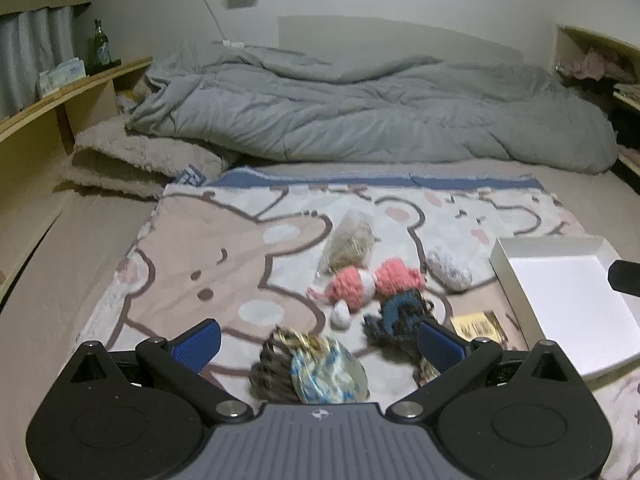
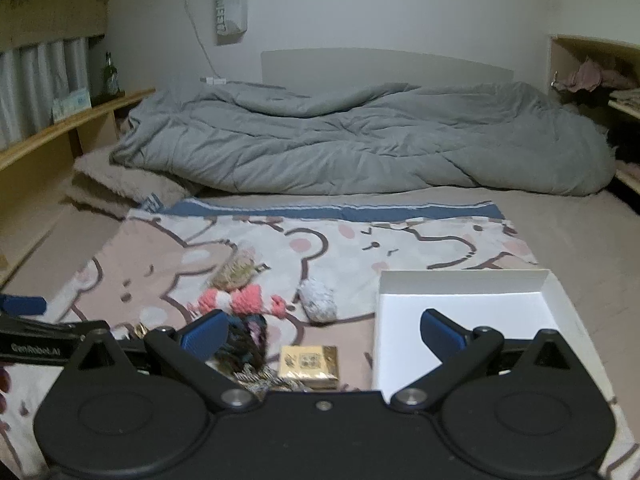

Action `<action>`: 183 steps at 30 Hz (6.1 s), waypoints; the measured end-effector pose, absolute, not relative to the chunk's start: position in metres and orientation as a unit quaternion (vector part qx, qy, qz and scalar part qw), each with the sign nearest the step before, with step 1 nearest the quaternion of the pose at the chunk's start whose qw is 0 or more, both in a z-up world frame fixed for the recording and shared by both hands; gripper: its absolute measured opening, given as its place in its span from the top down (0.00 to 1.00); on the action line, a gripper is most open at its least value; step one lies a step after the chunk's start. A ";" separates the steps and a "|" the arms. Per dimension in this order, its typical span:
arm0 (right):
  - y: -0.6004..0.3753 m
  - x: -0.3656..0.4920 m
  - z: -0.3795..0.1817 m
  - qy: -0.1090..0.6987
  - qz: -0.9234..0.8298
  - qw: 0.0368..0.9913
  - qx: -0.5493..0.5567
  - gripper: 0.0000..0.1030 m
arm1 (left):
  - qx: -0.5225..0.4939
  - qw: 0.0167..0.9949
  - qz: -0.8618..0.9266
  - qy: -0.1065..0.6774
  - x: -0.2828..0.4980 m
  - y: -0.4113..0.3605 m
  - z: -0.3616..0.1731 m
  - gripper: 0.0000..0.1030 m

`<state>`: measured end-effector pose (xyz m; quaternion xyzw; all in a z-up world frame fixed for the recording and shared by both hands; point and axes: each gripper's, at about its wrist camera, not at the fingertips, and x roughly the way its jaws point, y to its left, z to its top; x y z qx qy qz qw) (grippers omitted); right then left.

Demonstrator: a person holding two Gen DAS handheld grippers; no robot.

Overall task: Organize objects
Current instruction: 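Grasp the blue floral pouch with the left tool while the right tool grasps the braided cord, then carry the pouch and cord into the white box with both tools, then open both tools to release the pouch and cord in the box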

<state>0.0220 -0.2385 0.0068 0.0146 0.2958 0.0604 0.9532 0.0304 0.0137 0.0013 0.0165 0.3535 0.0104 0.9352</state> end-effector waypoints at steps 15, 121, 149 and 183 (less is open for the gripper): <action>-0.222 0.077 0.003 0.312 0.091 0.946 -0.005 0.00 | -0.094 0.901 0.055 0.419 0.083 0.049 -0.019 0.00; -0.275 0.104 0.008 0.328 0.096 0.935 0.094 0.66 | -0.077 0.926 -0.113 0.353 0.104 -0.056 0.032 0.69; -0.408 0.164 -0.065 0.379 -0.078 0.912 0.136 0.66 | -0.068 0.845 -0.319 0.423 0.216 -0.232 -0.061 0.69; -0.409 0.183 -0.101 0.415 -0.073 0.892 0.161 0.57 | -0.048 0.845 -0.218 0.486 0.244 -0.202 -0.110 0.87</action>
